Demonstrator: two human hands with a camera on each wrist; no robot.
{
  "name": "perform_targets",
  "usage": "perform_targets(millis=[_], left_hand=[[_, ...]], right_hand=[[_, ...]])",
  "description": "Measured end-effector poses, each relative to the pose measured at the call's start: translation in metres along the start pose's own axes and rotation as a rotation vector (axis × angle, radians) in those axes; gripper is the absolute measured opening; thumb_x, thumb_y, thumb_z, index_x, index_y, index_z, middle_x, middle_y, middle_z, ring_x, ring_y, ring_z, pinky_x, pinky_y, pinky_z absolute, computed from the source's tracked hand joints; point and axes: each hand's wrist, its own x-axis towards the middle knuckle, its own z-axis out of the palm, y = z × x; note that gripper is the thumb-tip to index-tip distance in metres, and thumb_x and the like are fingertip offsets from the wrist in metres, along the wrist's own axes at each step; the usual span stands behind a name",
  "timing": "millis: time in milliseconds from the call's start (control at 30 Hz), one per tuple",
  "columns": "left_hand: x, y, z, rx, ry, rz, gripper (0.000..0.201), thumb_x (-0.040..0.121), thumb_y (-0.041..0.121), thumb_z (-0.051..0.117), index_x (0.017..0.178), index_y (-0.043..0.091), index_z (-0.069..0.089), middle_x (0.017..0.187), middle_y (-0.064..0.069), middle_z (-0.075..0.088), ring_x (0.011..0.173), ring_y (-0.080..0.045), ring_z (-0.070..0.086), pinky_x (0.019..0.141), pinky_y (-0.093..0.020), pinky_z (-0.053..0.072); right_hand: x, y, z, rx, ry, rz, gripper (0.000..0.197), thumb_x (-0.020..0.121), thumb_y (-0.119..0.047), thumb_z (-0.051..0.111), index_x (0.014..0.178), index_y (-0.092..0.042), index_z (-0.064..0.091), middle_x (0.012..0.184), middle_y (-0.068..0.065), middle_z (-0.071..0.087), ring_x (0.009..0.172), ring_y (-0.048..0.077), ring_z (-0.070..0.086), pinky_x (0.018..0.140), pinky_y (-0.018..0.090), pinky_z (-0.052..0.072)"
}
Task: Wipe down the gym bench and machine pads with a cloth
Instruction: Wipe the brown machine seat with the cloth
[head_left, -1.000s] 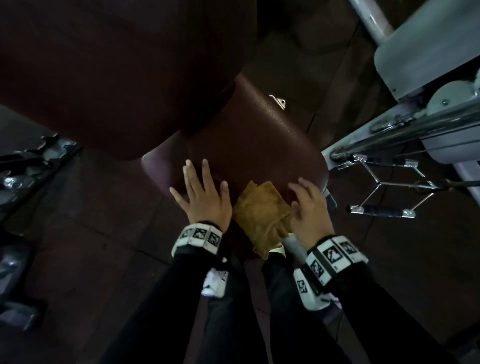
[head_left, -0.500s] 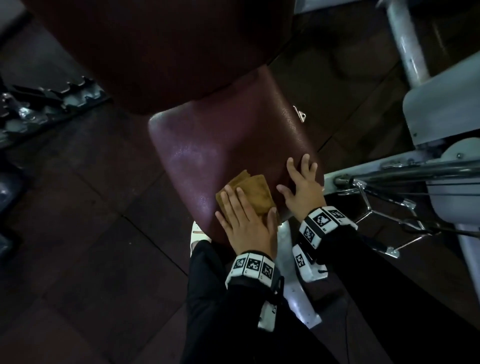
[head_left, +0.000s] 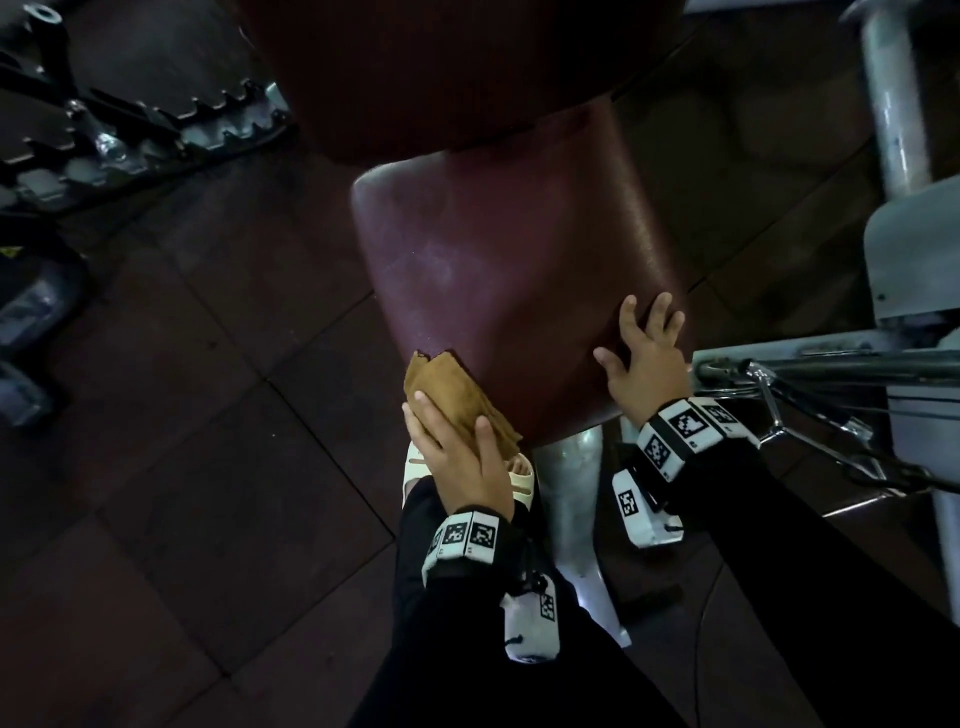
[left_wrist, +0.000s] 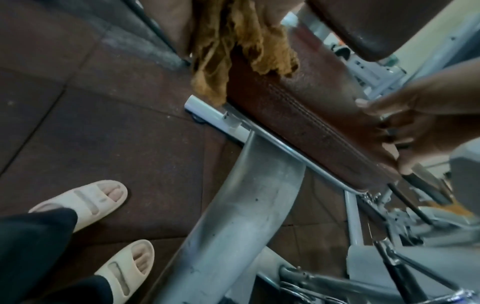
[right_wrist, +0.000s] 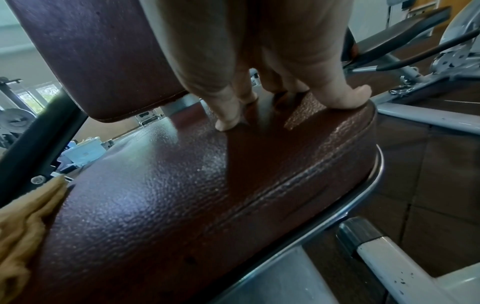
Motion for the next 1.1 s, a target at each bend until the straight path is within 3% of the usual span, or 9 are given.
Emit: perform_targets(millis=[100,167,267,500,600,767,867,1100], left_hand=[[-0.002,0.004,0.003,-0.050,-0.001,-0.038,0.092,0.083,0.064,0.044,0.152,0.019,0.004,0.156,-0.012,0.007,0.141,-0.028,0.021,0.112,-0.044,0.028],[0.009,0.009,0.002,-0.080,0.015,-0.061,0.098,0.079,0.068,0.050,0.152,0.019,0.007,0.155,-0.012,0.013,0.140,-0.027,0.022,0.113,-0.044,0.027],[0.044,0.019,-0.005,-0.053,0.041,-0.067,0.095,0.081,0.057,0.061,0.152,0.018,0.011,0.153,-0.012,0.021,0.138,-0.027,0.027,0.111,-0.046,0.029],[0.160,0.051,-0.026,0.027,-0.038,-0.028,0.090,0.085,0.053,0.060,0.152,0.023,0.008,0.153,-0.009,0.024,0.134,-0.033,0.035,0.105,-0.042,0.032],[0.160,0.052,-0.027,0.017,-0.036,-0.045,0.088,0.085,0.055,0.058,0.152,0.027,0.008,0.154,-0.006,0.023,0.134,-0.030,0.036,0.104,-0.042,0.034],[0.103,0.037,-0.018,-0.029,0.033,-0.064,0.085,0.085,0.047,0.063,0.151,0.020,0.017,0.149,-0.010,0.029,0.131,-0.030,0.037,0.105,-0.041,0.032],[0.091,0.034,-0.018,-0.004,0.011,-0.072,0.086,0.085,0.050,0.061,0.151,0.027,0.012,0.149,-0.008,0.029,0.128,-0.030,0.037,0.106,-0.043,0.032],[0.184,0.062,-0.027,0.085,-0.073,-0.006,0.082,0.085,0.059,0.054,0.149,0.041,0.006,0.153,-0.007,0.022,0.132,-0.038,0.031,0.106,-0.048,0.029]], right_hand=[[-0.002,-0.003,-0.001,-0.009,-0.014,0.011,0.066,0.098,-0.030,0.044,0.151,-0.022,0.006,0.157,0.010,-0.018,0.144,0.032,-0.015,0.107,0.068,0.013],[-0.002,-0.004,-0.003,-0.003,-0.030,0.021,0.066,0.098,-0.029,0.044,0.151,-0.022,0.005,0.156,0.010,-0.019,0.143,0.032,-0.016,0.108,0.068,0.013],[-0.001,-0.006,-0.004,-0.019,-0.052,0.036,0.066,0.098,-0.029,0.043,0.151,-0.022,0.004,0.156,0.010,-0.021,0.143,0.032,-0.017,0.108,0.068,0.012],[-0.002,-0.009,-0.005,-0.008,-0.069,0.042,0.066,0.098,-0.028,0.043,0.151,-0.021,0.005,0.156,0.012,-0.021,0.143,0.033,-0.018,0.107,0.070,0.012],[-0.001,-0.010,-0.005,-0.019,-0.078,0.051,0.066,0.098,-0.028,0.043,0.151,-0.020,0.005,0.155,0.012,-0.021,0.143,0.033,-0.018,0.107,0.069,0.013],[0.000,-0.011,-0.004,-0.022,-0.077,0.062,0.066,0.098,-0.027,0.044,0.151,-0.019,0.006,0.156,0.012,-0.020,0.143,0.034,-0.017,0.107,0.069,0.013],[0.000,-0.011,-0.004,-0.008,-0.077,0.063,0.065,0.098,-0.026,0.044,0.151,-0.018,0.007,0.156,0.012,-0.019,0.143,0.033,-0.017,0.107,0.069,0.013],[0.001,-0.009,-0.004,0.031,-0.072,0.067,0.067,0.097,-0.025,0.047,0.151,-0.019,0.008,0.156,0.010,-0.018,0.143,0.032,-0.019,0.107,0.070,0.009]])
